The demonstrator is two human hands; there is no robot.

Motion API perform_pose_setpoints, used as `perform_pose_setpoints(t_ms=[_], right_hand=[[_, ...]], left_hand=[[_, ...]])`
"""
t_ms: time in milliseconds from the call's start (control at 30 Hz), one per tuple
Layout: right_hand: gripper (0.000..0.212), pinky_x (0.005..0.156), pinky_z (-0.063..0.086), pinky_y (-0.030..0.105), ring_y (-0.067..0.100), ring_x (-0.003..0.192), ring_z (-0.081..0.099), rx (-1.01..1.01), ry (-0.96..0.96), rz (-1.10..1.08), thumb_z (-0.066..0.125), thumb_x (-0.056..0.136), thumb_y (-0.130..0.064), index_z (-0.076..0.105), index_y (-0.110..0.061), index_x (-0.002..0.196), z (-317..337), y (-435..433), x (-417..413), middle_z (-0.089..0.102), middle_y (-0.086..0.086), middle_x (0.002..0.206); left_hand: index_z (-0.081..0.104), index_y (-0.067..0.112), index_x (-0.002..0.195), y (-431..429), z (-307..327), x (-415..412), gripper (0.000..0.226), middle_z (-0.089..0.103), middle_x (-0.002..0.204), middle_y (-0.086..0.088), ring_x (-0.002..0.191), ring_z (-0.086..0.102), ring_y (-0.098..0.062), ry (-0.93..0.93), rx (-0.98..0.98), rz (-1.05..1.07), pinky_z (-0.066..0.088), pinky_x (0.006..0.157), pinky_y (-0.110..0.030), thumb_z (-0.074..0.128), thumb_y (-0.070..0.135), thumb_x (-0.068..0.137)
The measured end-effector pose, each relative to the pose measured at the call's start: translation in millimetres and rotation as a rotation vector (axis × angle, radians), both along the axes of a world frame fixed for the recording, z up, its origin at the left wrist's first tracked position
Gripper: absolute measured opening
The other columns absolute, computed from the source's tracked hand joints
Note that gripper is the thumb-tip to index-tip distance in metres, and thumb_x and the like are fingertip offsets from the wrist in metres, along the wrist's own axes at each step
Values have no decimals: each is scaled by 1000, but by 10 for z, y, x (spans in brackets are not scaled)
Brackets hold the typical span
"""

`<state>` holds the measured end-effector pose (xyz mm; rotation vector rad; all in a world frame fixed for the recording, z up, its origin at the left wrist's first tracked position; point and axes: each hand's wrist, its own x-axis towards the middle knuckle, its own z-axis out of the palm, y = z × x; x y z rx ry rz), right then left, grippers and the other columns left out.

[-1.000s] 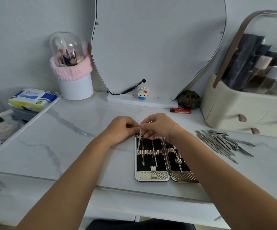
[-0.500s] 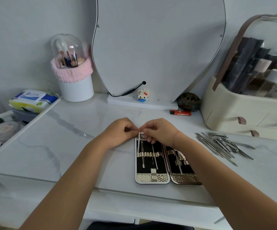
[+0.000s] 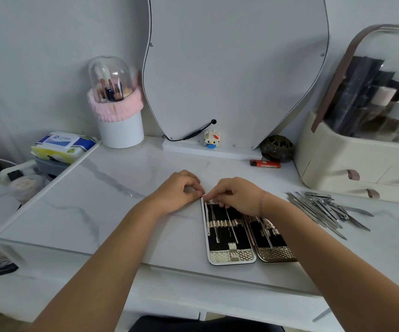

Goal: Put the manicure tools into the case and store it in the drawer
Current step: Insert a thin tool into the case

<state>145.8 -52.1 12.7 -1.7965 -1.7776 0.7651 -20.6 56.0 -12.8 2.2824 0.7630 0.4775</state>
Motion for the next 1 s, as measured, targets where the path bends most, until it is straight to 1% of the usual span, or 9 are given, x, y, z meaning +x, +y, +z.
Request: perform_pose_setpoints(t_ms=[133,300,533,633,700,767,833,900,1000], right_hand=[[29,87,49,32,14,83,59,37,-43,31,51,91,-7,72,-24,97,-9,-61,-5,58,-1,91],[32,88,45,26,5,77,55,17,-43,69,50,89,-2,73,-24,95,58,-109,-18,53,-6,91],[35,85,47,25,7,80,60,41,33,3,53,86,-2,71,-32,85,79,-170,-38,61,-6,88],[25,86,51,23,6,86,65,138,101,-111,61,85,-10,70,-33,90,200,-327,103,69,-6,94],[17,80,50,14,-3,81,64,229,93,-253,65,84,-13,71,-23,96,293,-536,327,69,-10,91],[13,79,51,15,1,79,65,266,9,-430,69,81,-16,72,-15,94,308,-793,610,71,-5,87],[9,74,50,21,12,79,65,205,-101,-582,73,78,-19,73,-16,86,248,-1022,848,71,-2,81],[6,65,45,20,16,76,64,120,-150,-676,75,76,-20,73,-16,81,161,-1161,984,69,-1,75],[7,59,42,18,13,70,59,65,-226,-689,76,73,-21,73,-17,77,71,-1221,1025,68,0,74]], left_hand=[[68,28,81,-3,-8,-4,6,54,112,7,108,49,-11,-4,-2,-8,36,92,-24,66,23,83],[66,33,78,-14,-11,3,11,55,110,9,108,49,-12,-14,-3,2,37,94,-27,66,23,83],[69,27,80,-63,2,23,8,57,110,12,103,48,-4,-36,-54,41,34,80,-16,72,34,77],[68,33,75,-84,4,22,8,57,107,15,100,48,0,-55,-54,40,34,78,-12,76,34,73],[67,35,73,-88,6,21,9,58,106,15,100,49,0,-73,-52,27,34,79,-11,76,32,73],[68,34,73,-93,6,22,10,59,105,14,98,50,1,-81,-40,20,33,80,-9,76,29,73],[70,30,76,-89,-2,27,7,59,105,14,98,51,4,-82,-36,24,33,79,-7,76,27,73],[72,27,79,-78,-13,28,7,59,104,13,98,52,3,-87,-33,28,33,80,-6,77,26,73],[70,42,68,-73,-12,18,20,59,102,16,98,53,2,-114,-40,19,33,82,-7,77,24,73]])
